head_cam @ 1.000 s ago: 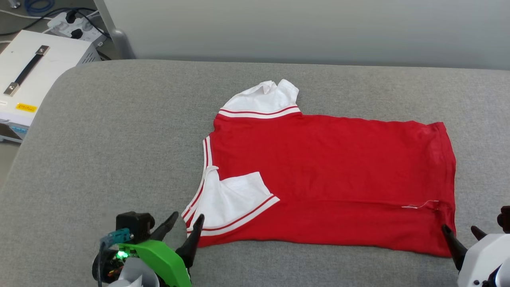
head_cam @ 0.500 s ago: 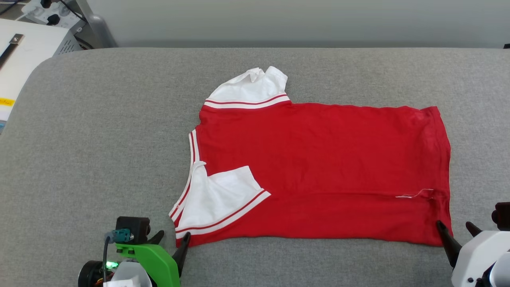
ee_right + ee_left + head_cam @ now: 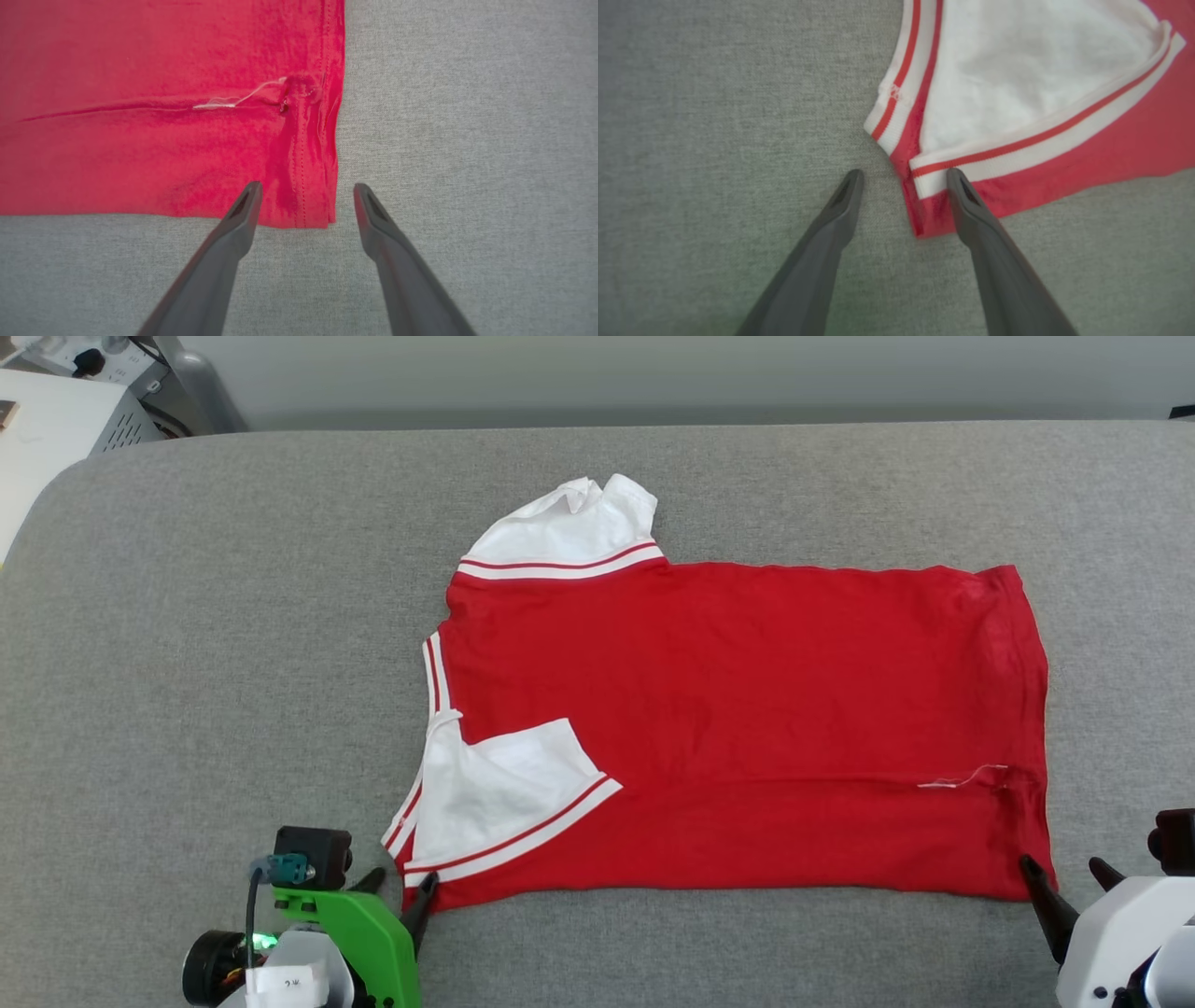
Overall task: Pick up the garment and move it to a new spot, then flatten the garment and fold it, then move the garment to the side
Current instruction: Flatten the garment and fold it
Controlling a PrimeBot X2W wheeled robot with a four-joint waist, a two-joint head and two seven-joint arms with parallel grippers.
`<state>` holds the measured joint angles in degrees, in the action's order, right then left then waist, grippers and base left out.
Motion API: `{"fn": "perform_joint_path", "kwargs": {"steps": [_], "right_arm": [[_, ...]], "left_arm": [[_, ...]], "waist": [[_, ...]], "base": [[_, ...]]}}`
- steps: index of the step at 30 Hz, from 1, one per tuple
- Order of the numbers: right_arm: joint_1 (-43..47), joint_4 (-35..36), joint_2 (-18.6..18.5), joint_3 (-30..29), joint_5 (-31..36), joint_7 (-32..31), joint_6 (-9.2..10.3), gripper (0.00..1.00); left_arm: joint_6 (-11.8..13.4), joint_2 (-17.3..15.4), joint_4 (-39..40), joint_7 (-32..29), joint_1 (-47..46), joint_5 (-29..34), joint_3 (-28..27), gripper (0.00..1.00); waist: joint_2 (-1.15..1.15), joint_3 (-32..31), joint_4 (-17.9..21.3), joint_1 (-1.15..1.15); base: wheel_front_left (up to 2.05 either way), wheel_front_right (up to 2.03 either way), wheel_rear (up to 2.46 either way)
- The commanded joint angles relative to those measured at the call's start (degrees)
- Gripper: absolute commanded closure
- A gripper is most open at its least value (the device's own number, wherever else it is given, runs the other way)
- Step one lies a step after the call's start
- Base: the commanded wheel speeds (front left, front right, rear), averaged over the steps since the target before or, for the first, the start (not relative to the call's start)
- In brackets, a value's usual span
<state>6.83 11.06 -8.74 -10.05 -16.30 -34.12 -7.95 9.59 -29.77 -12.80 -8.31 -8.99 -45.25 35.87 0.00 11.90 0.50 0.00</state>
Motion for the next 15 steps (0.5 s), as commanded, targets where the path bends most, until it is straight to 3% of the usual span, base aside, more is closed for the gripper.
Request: {"fn": "perform_joint_path", "kwargs": {"steps": [1,8,15], "right_arm": [[-0.1,0.2,-0.2,-0.2,0.2,-0.3,0.46,0.0],[0.0,0.4,-0.8,-0.9,1.2,-1.4,0.46,0.0],[-1.5,-3.0,0.5,-3.7,3.7,-2.9,0.46,0.0]], "left_arm": [[-0.9,1.3,-2.4,-2.1,0.8,-0.9,1.9,1.0],[-1.4,2.2,-2.6,0.0,0.3,-0.8,1.7,1.0],[-1.5,1.6,5.0,2.3,0.0,-2.0,-0.6,1.0]], "waist": [[0.0,-0.4,-0.2,0.0],[0.0,-1.8,-1.5,0.0],[0.0,-1.9,-3.7,0.0]], "base": [[0.0,0.0,0.0],[0.0,0.0,0.0],[0.0,0.0,0.0]]}}
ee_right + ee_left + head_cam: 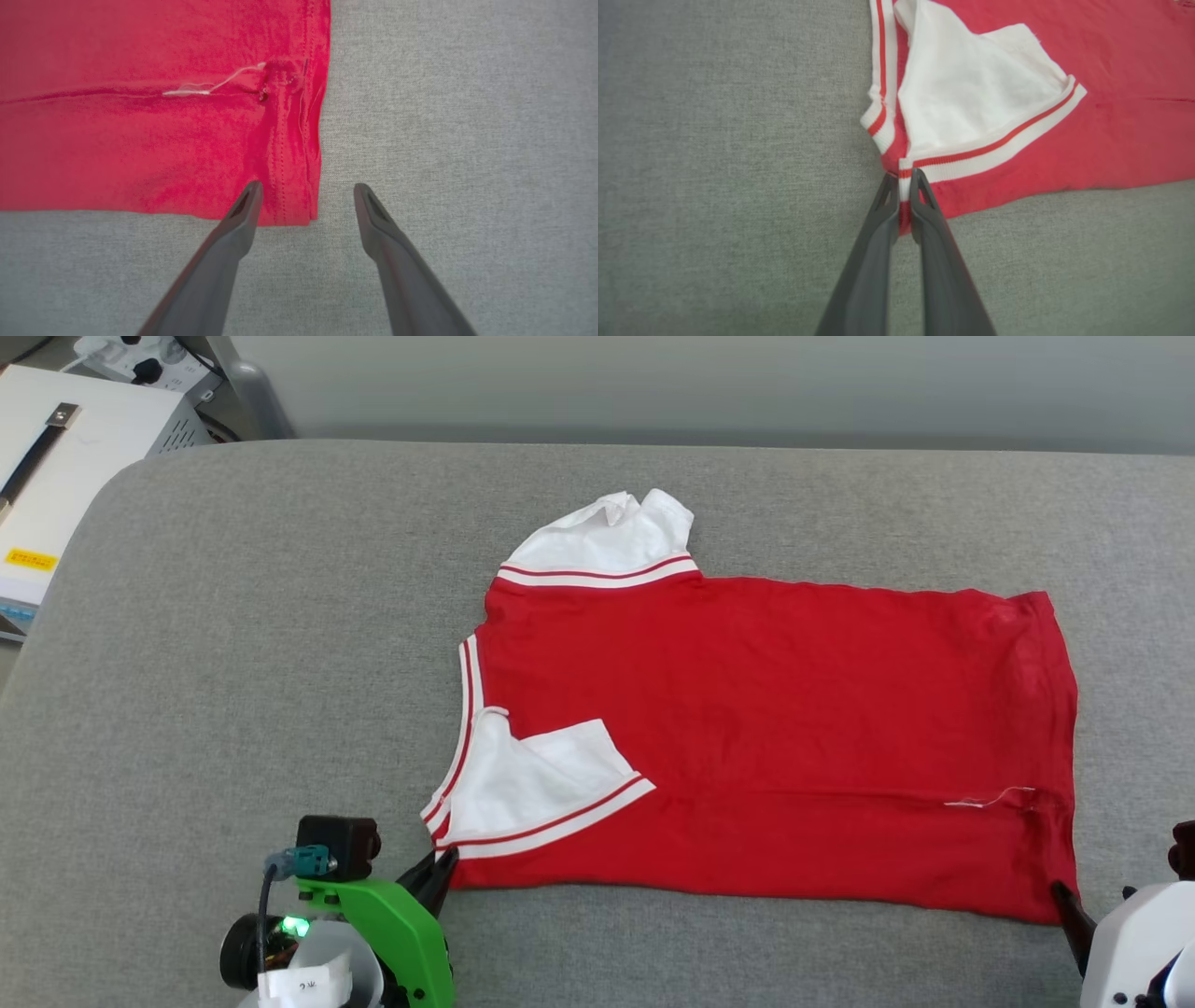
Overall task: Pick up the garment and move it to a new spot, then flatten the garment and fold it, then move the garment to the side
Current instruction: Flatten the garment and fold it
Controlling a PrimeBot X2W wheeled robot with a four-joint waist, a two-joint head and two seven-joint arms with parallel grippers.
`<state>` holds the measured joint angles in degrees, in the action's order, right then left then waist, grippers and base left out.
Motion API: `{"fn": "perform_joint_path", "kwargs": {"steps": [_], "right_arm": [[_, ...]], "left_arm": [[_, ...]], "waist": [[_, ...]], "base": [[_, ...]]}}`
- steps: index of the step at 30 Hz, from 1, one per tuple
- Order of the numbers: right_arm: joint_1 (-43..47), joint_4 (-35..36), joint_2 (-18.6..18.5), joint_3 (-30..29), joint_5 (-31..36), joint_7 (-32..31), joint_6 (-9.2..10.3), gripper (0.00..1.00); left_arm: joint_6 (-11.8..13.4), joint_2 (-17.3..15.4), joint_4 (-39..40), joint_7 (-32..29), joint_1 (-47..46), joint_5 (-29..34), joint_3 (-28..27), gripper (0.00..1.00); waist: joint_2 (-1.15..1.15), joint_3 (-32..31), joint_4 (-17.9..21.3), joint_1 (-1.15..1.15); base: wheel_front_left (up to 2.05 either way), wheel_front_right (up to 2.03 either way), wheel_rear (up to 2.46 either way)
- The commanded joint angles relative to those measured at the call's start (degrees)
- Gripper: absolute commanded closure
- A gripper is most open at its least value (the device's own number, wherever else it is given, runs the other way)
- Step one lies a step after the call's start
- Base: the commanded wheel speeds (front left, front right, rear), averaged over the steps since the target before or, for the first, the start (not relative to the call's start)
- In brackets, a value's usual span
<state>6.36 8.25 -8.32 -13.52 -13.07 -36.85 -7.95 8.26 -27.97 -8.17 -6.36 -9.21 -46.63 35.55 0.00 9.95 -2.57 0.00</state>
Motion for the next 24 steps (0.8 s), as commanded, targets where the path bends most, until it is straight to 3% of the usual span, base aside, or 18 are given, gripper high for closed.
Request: {"fn": "perform_joint_path", "kwargs": {"steps": [1,9,15,16,17,18,19,20,24], "right_arm": [[-1.3,-0.8,0.3,-0.6,0.9,-0.3,0.46,0.0],[-4.1,-5.8,2.6,-3.6,3.6,-1.1,0.46,0.0],[-4.6,-9.2,3.7,-3.8,4.0,-2.4,0.46,0.0],[-4.6,-9.6,3.8,-3.7,3.9,-2.6,0.46,0.05],[-4.6,-10.0,3.9,-3.7,3.7,-2.9,0.46,0.51],[-4.7,-10.3,4.1,-3.8,3.5,-3.0,0.46,0.68],[-4.8,-10.5,4.2,-3.8,3.4,-3.1,0.46,0.95],[-4.8,-10.7,4.2,-3.8,3.3,-3.1,0.46,1.0],[-5.0,-11.3,4.3,-4.0,3.2,-2.9,0.46,1.0]], "left_arm": [[0.0,-0.4,1.4,0.5,0.1,-0.6,-0.5,1.0],[1.1,-2.4,9.6,-0.7,0.2,0.0,-0.7,1.0],[1.5,-2.7,11.0,-1.1,0.6,0.2,-0.3,1.0],[1.5,-2.8,11.1,-1.1,0.6,0.2,-0.3,1.0],[1.5,-2.8,11.0,-1.1,0.7,0.2,-0.3,1.0],[1.6,-2.9,11.0,-1.1,0.7,0.2,-0.3,1.0],[1.6,-2.9,10.8,-1.1,0.7,0.2,-0.2,1.0],[1.6,-3.0,10.7,-1.2,0.7,0.2,-0.2,1.0],[1.6,-3.1,10.0,-1.5,0.8,0.1,0.0,1.0]], "waist": [[0.0,0.2,-0.9,0.0],[0.0,1.5,-2.4,0.0],[0.0,2.2,-2.8,0.0],[0.0,2.3,-2.8,0.0],[0.0,2.4,-2.8,0.0],[0.0,2.5,-2.8,0.0],[0.0,2.5,-2.7,0.0],[0.0,2.6,-2.7,0.0],[0.0,2.4,-2.4,0.0]], "base": [[0.0,0.0,0.0],[0.0,0.0,0.0],[0.0,0.0,0.0],[0.0,0.0,0.0],[0.0,0.0,0.0],[0.0,0.0,0.0],[0.0,0.0,0.0],[0.0,0.0,0.0],[0.0,0.0,0.0]]}}
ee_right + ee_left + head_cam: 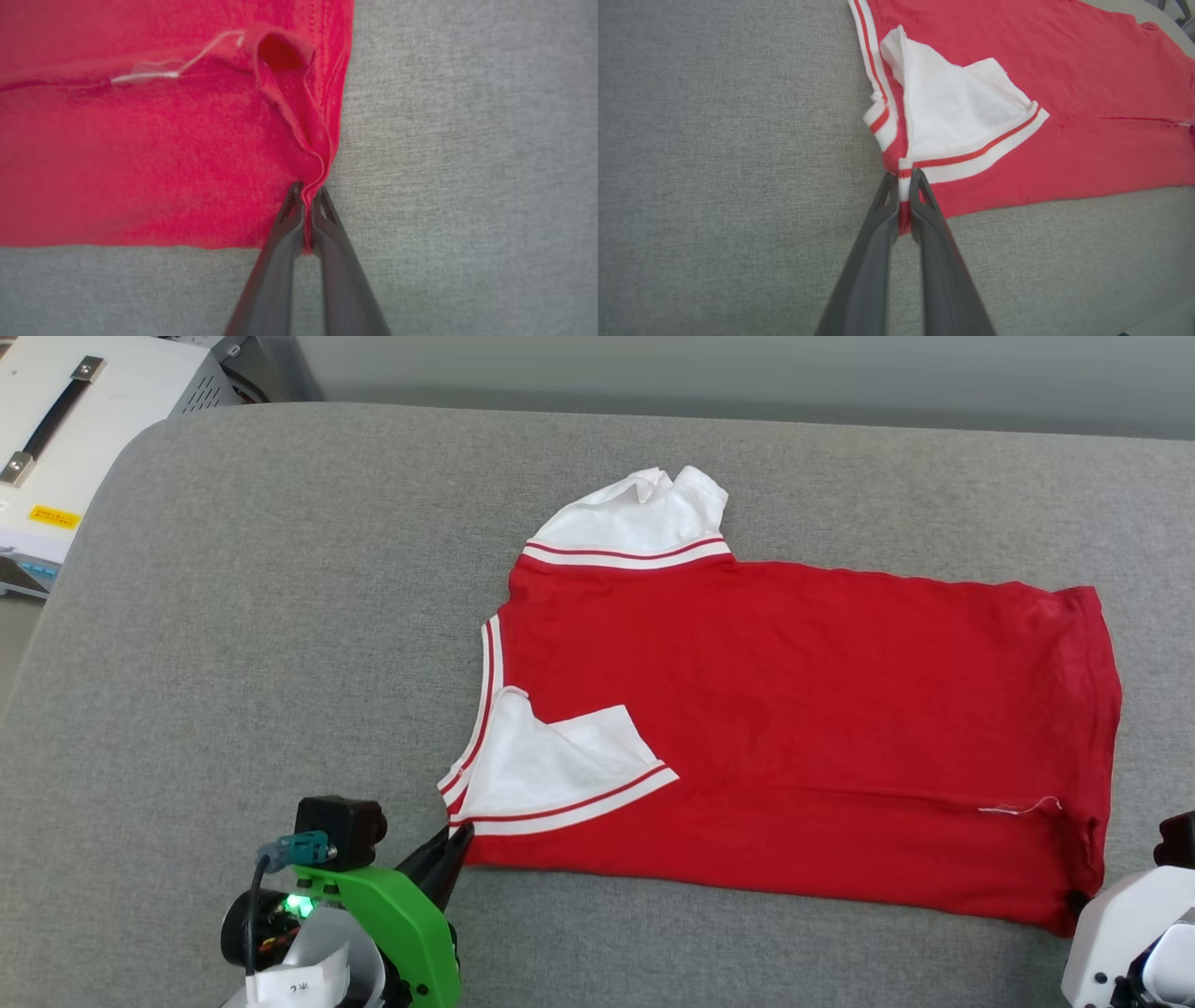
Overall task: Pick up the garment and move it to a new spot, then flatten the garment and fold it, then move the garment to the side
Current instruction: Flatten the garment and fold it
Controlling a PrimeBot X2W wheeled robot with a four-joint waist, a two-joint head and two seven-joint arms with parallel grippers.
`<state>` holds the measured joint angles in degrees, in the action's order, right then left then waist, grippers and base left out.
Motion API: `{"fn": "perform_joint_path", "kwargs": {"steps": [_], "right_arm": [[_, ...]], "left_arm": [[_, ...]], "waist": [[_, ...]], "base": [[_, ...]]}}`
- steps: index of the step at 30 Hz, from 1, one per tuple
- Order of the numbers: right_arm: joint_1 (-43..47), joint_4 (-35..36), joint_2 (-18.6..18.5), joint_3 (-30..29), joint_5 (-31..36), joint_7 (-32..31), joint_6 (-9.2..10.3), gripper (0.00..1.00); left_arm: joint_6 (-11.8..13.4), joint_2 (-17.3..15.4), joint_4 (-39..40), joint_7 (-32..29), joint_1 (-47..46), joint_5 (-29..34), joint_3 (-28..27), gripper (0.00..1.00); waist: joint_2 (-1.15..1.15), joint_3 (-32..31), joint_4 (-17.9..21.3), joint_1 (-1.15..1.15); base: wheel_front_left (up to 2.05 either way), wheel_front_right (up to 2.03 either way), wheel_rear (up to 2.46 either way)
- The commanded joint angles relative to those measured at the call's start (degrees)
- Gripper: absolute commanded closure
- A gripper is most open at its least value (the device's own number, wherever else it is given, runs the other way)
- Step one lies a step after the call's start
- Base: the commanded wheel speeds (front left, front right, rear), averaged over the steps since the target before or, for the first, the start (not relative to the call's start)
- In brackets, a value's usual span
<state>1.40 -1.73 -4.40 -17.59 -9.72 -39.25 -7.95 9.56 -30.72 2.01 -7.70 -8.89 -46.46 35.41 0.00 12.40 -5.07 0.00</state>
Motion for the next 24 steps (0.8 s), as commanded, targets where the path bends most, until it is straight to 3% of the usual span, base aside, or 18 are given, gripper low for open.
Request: {"fn": "perform_joint_path", "kwargs": {"steps": [1,10,24], "right_arm": [[-0.2,-1.2,0.4,-0.1,-0.3,-0.4,0.46,1.0],[0.5,0.7,-0.3,-1.4,-1.3,-1.0,0.46,1.0],[6.6,8.0,-1.7,-3.8,-4.2,-8.1,0.46,1.0]], "left_arm": [[0.3,-0.4,-0.4,-0.2,0.6,-0.1,0.1,1.0],[0.7,-0.7,-2.3,-1.5,1.9,-0.9,0.8,1.0],[3.0,-2.1,-1.2,-5.2,6.4,-2.8,2.2,1.0]], "waist": [[0.0,-0.2,0.2,0.0],[0.0,-2.8,0.7,0.0],[0.0,-7.3,0.4,0.0]], "base": [[0.0,0.0,0.0],[0.0,0.0,0.0],[0.0,0.0,0.0]]}}
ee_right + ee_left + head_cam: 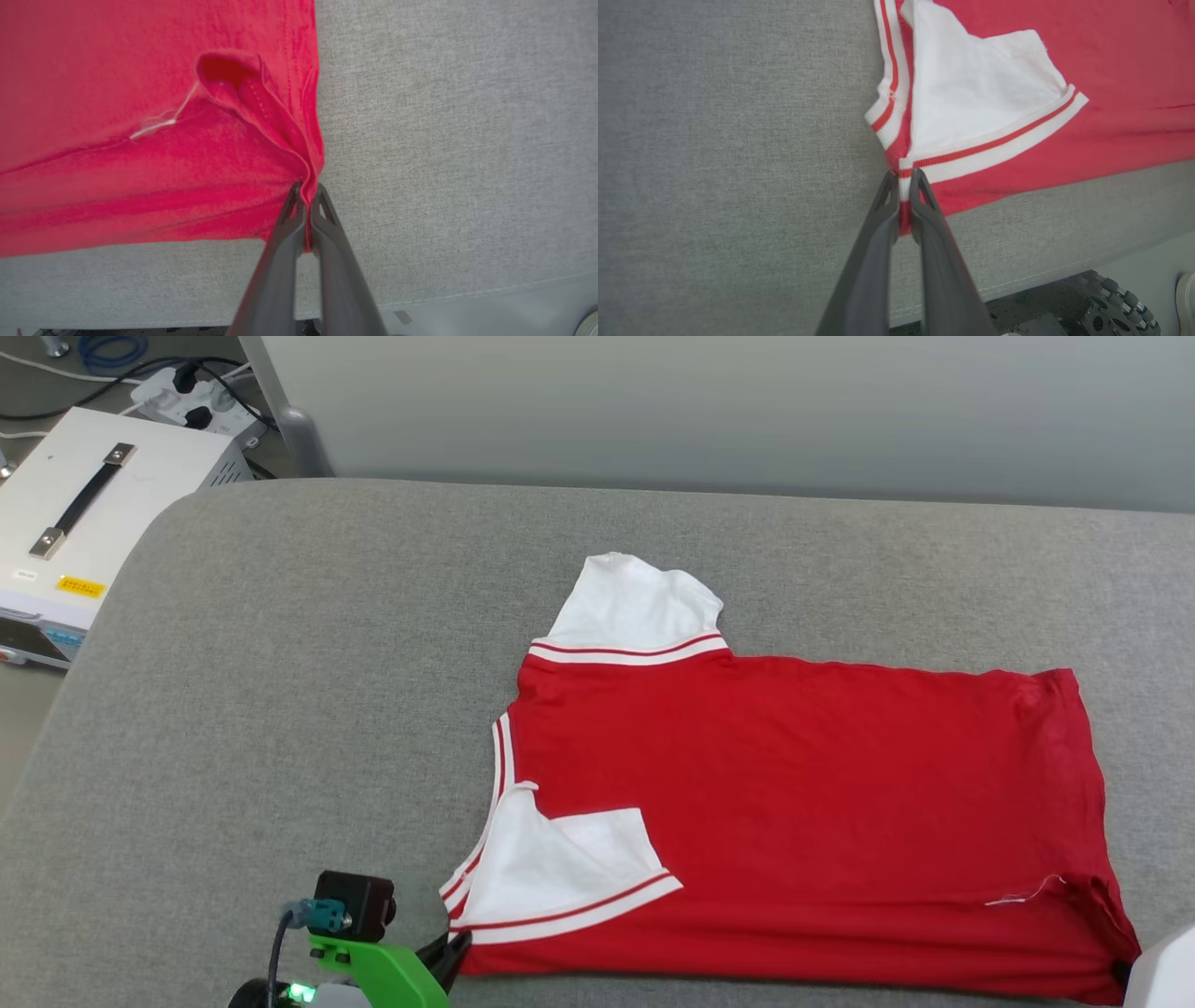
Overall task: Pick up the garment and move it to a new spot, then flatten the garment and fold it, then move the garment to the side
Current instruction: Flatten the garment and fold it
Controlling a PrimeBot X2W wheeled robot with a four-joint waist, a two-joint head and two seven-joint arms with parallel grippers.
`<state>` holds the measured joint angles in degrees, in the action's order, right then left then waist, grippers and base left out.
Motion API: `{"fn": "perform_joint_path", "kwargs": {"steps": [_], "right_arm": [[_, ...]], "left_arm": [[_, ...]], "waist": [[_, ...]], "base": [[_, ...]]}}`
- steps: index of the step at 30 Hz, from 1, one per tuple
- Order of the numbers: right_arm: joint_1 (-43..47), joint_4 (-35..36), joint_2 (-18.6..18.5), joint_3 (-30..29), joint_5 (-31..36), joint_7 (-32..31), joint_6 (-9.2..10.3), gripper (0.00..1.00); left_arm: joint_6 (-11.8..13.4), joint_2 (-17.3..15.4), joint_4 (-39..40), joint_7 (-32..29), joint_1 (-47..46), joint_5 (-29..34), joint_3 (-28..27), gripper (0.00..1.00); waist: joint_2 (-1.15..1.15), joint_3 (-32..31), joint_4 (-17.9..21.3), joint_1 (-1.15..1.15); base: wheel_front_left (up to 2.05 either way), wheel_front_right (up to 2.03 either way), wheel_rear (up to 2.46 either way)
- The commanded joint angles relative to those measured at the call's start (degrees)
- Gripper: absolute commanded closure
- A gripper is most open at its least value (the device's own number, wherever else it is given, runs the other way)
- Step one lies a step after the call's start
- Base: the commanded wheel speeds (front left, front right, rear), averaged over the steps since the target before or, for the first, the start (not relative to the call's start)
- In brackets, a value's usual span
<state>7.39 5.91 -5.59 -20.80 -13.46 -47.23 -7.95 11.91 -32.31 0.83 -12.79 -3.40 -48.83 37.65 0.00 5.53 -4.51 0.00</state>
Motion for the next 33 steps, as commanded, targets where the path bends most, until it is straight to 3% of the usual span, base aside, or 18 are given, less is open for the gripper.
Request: {"fn": "perform_joint_path", "kwargs": {"steps": [1,10,11,12,13,14,23,29,33], "right_arm": [[1.0,0.7,-0.6,-0.7,-0.6,-0.4,0.46,1.0],[3.3,0.2,-0.8,-0.7,-0.4,-1.8,0.46,1.0],[3.3,-0.1,-0.7,-0.6,-0.4,-1.7,0.46,1.0],[3.2,-0.2,-0.7,-0.7,-0.4,-1.3,0.46,0.87],[3.1,-0.4,-0.7,-0.7,-0.2,-0.8,0.46,0.06],[3.1,-0.7,-0.6,-0.3,-0.3,-0.4,0.46,0.0],[0.7,2.4,-2.6,3.6,-2.5,8.6,0.46,0.0],[-0.7,5.4,-4.9,8.0,-2.5,20.5,0.46,0.0],[-1.2,6.4,-5.1,10.2,-2.6,28.8,0.46,0.0]], "left_arm": [[0.8,-0.5,0.1,-0.5,1.2,-0.4,0.2,1.0],[0.4,1.5,-2.5,-1.0,1.9,-0.5,2.5,1.0],[0.3,1.7,-3.0,-0.9,1.8,-0.4,2.6,0.59],[0.2,1.9,-3.4,-0.6,1.7,-0.4,2.7,0.01],[0.3,2.1,-3.8,-0.3,1.6,-0.2,2.7,0.0],[0.3,2.2,-4.2,0.3,1.4,0.1,2.6,0.0],[-0.5,2.7,-4.0,10.2,-1.0,3.1,-0.4,0.0],[-1.8,2.6,-3.0,22.2,-2.6,7.4,-3.1,0.0],[-3.1,3.3,-2.0,26.5,-2.9,9.1,-4.7,0.0]], "waist": [[0.0,-0.6,-0.2,0.0],[0.0,-1.6,-0.5,0.0],[0.0,-1.6,-0.5,0.0],[0.0,-1.7,-0.5,0.0],[0.0,-1.8,-0.5,0.0],[0.0,-1.9,-0.5,0.0],[0.0,-4.0,-0.1,0.0],[0.0,-4.8,0.5,0.0],[0.0,-5.0,0.8,0.0]], "base": [[0.0,0.0,0.0],[0.0,0.0,0.0],[0.0,0.0,0.0],[0.0,0.0,0.0],[0.0,0.0,0.0],[0.0,0.0,0.0],[0.0,0.0,0.0],[0.0,0.0,0.0],[0.0,0.0,0.0]]}}
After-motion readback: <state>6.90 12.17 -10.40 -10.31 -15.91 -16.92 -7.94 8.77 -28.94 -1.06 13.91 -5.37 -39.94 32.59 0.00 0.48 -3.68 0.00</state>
